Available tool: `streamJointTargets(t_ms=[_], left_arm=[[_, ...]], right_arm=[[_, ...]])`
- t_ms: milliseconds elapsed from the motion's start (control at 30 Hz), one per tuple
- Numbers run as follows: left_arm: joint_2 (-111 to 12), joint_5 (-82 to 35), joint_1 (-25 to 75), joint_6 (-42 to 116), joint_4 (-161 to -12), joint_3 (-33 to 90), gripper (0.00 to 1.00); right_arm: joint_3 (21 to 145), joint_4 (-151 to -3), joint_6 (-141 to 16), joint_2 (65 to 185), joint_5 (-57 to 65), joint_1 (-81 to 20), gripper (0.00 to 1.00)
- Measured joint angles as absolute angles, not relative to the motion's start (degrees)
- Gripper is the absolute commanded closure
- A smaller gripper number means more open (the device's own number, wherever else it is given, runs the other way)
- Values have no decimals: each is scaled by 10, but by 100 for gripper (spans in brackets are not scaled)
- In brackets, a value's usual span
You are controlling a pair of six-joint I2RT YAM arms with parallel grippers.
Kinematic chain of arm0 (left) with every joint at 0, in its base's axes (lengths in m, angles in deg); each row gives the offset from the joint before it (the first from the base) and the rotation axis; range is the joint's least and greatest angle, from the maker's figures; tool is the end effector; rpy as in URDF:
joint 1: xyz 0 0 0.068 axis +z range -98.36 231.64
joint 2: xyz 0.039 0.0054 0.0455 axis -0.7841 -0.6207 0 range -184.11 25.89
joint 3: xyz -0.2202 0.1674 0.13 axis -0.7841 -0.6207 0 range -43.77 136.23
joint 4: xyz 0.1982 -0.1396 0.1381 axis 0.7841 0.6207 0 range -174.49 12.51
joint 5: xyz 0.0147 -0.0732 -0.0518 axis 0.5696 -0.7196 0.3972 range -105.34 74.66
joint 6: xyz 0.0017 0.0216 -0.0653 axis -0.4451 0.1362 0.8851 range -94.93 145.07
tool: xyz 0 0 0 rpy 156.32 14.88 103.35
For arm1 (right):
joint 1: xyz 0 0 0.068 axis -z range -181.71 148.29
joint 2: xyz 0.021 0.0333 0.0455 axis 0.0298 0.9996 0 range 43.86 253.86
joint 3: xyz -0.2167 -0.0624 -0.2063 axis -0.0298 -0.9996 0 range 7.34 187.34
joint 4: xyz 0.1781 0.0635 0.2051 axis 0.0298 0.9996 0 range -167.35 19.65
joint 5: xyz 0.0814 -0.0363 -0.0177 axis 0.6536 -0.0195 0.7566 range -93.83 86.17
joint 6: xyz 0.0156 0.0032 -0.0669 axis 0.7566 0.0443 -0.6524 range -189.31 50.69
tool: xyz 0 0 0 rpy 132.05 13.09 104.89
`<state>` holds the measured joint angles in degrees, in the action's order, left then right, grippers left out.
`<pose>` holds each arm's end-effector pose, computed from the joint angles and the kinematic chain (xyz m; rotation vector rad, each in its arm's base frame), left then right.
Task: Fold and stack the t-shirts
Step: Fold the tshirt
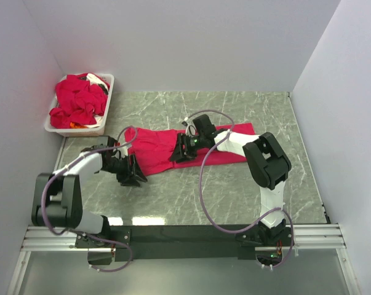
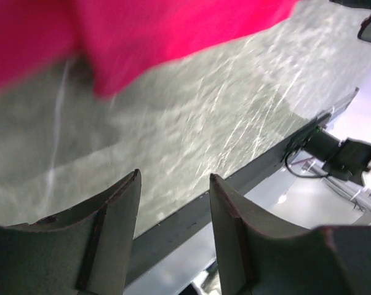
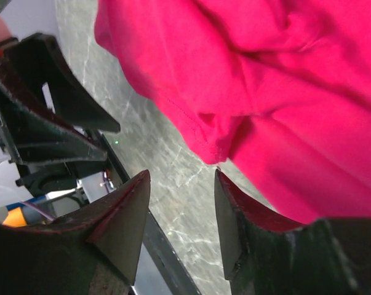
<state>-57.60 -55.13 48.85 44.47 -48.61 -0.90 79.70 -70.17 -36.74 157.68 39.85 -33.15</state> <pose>0.2506 -0.0478 0.1698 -0.2912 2.8428 -1.0791 0.3665 0.2691 0.1707 -0.3643 2.5806 1.3913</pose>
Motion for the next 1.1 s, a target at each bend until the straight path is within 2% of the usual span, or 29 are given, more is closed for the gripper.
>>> streamJointTargets(t_ms=[133,233,500,800,967,1100], left_arm=[[-508,-509,472,509,-513,-50,50],[-470,-477,462,542,-544,-63,57],[-499,-418,459,564,-630,-84,64],[-532,-408,459,564,-695,-102,62],[-542,-400,459,564,-702,-100,52],[-542,-395,459,566,-700,-95,52]], right_arm=[[773,-726,-344,1577,389,-349,43],[763,-734,-334,1577,378,-354,43],[763,-748,-327,1593,359,-357,45],[769,-744,-326,1612,362,-363,50],[778,-742,-325,1621,364,-366,53],[780,-733,-329,1622,364,-368,61]])
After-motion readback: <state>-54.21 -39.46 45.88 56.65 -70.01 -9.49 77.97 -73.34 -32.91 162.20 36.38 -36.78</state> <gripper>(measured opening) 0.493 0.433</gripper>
